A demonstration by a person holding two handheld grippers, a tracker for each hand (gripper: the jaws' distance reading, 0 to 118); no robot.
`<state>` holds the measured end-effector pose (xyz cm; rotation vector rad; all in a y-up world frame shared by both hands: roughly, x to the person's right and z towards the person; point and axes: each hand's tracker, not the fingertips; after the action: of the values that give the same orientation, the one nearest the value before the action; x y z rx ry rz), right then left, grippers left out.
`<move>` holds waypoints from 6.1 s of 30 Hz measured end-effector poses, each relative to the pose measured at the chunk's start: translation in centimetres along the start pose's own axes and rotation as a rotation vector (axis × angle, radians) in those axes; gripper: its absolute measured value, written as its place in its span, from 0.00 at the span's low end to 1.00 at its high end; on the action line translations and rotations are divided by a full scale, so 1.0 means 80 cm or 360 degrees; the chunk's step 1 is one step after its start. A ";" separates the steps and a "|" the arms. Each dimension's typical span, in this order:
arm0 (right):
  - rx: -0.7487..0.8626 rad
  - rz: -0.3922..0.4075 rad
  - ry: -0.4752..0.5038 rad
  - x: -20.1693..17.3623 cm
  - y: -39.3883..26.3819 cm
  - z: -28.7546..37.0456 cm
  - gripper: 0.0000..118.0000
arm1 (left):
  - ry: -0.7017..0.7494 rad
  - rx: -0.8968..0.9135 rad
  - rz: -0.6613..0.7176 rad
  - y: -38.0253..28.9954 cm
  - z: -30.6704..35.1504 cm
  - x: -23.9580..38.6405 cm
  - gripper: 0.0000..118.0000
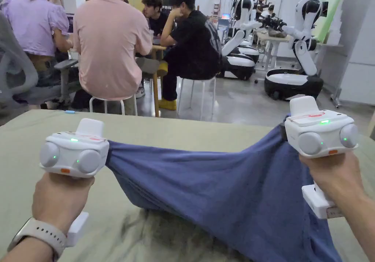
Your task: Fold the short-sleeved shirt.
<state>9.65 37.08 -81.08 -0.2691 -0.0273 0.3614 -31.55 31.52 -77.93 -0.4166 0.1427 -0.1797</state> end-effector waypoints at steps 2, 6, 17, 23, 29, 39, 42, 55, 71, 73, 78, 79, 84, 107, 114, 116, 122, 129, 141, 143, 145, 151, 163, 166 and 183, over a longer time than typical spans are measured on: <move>0.0096 0.0067 -0.0103 0.016 0.036 0.008 0.03 | 0.0084 0.0104 -0.0016 0.048 -0.002 0.001 0.00; 0.0260 0.0168 -0.0263 0.044 0.114 0.008 0.03 | 0.0169 0.0223 -0.0079 0.142 -0.009 0.001 0.00; 0.0590 -0.0048 -0.0283 0.121 0.280 0.005 0.03 | 0.0290 0.0481 -0.0070 0.329 -0.011 -0.028 0.00; 0.0667 -0.0069 -0.0275 0.126 0.298 0.001 0.03 | 0.0327 0.0562 -0.0051 0.357 -0.015 -0.040 0.00; 0.0503 -0.0018 -0.0256 0.087 0.211 -0.046 0.03 | 0.0300 0.0385 -0.0005 0.273 -0.067 -0.021 0.00; 0.0261 -0.0158 -0.0111 0.075 0.042 -0.032 0.03 | 0.0101 0.0184 0.0000 0.104 -0.047 0.000 0.00; 0.0199 -0.0168 -0.0056 0.069 -0.006 0.010 0.03 | 0.0024 0.0153 -0.0062 0.054 -0.006 0.002 0.01; -0.0541 -0.0099 0.0313 -0.043 -0.326 0.136 0.03 | -0.0111 -0.0390 0.0000 -0.237 0.077 -0.001 0.01; -0.0508 -0.0423 0.0431 -0.103 -0.293 0.203 0.97 | -0.0296 -0.0076 0.0027 -0.225 0.164 0.082 0.86; -0.0517 -0.0383 0.0427 -0.117 -0.289 0.203 0.55 | -0.0347 -0.0097 0.0024 -0.225 0.167 0.097 0.40; -0.0536 -0.0332 0.0418 -0.134 -0.289 0.207 0.00 | -0.0354 -0.0186 0.0055 -0.232 0.160 0.093 0.00; -0.0536 -0.0360 0.0466 -0.132 -0.289 0.209 0.00 | -0.0375 -0.0232 0.0075 -0.232 0.159 0.083 0.00; -0.0564 -0.0343 0.0447 -0.115 -0.302 0.209 0.00 | -0.0420 -0.0632 0.0213 -0.238 0.127 0.002 0.00; -0.0449 -0.0347 0.0348 -0.020 -0.356 0.204 0.19 | -0.0333 -0.0691 0.0170 -0.287 0.070 -0.008 0.02; -0.0774 -0.0246 0.0539 -0.042 -0.409 0.144 0.88 | -0.0332 -0.0690 0.0171 -0.280 0.075 -0.004 0.02; -0.0838 -0.0292 0.0662 -0.044 -0.422 0.129 0.19 | -0.0331 -0.0706 0.0169 -0.281 0.071 -0.004 0.02; -0.0678 -0.0471 0.0606 -0.013 -0.370 0.164 0.05 | -0.0349 -0.0724 0.0113 -0.263 0.083 -0.011 0.01; -0.0606 -0.0452 0.0478 -0.007 -0.283 0.102 0.05 | -0.0297 -0.0647 0.0120 -0.199 0.025 -0.003 0.01; -0.0823 -0.0398 0.0356 -0.046 -0.323 -0.049 0.06 | -0.0204 -0.0836 0.0162 -0.192 -0.112 0.033 0.04; -0.0826 -0.0402 0.0386 -0.041 -0.324 -0.043 0.34 | -0.0164 -0.0751 0.0184 -0.192 -0.096 0.029 0.28; -0.0779 -0.0367 0.0342 -0.042 -0.314 -0.021 0.86 | -0.0173 -0.0618 0.0259 -0.190 -0.068 0.027 0.67; -0.0392 -0.0438 0.0327 -0.091 -0.274 0.078 0.90 | -0.0281 -0.0078 0.0210 -0.198 0.035 0.086 0.70; -0.0273 -0.0366 0.0412 -0.157 -0.285 0.134 0.00 | -0.0278 -0.0276 0.0226 -0.247 0.067 0.066 0.00; -0.0266 -0.0356 0.0417 -0.154 -0.286 0.137 0.00 | -0.0159 -0.0523 0.0420 -0.272 0.042 0.009 0.00; -0.0395 -0.0364 0.0331 -0.103 -0.316 0.102 0.00 | -0.0128 -0.0709 0.0148 -0.257 -0.112 0.039 0.64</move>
<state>10.08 13.47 -66.33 -0.5428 0.1017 0.1003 -32.99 8.96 -77.84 -0.8579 0.1222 -0.0371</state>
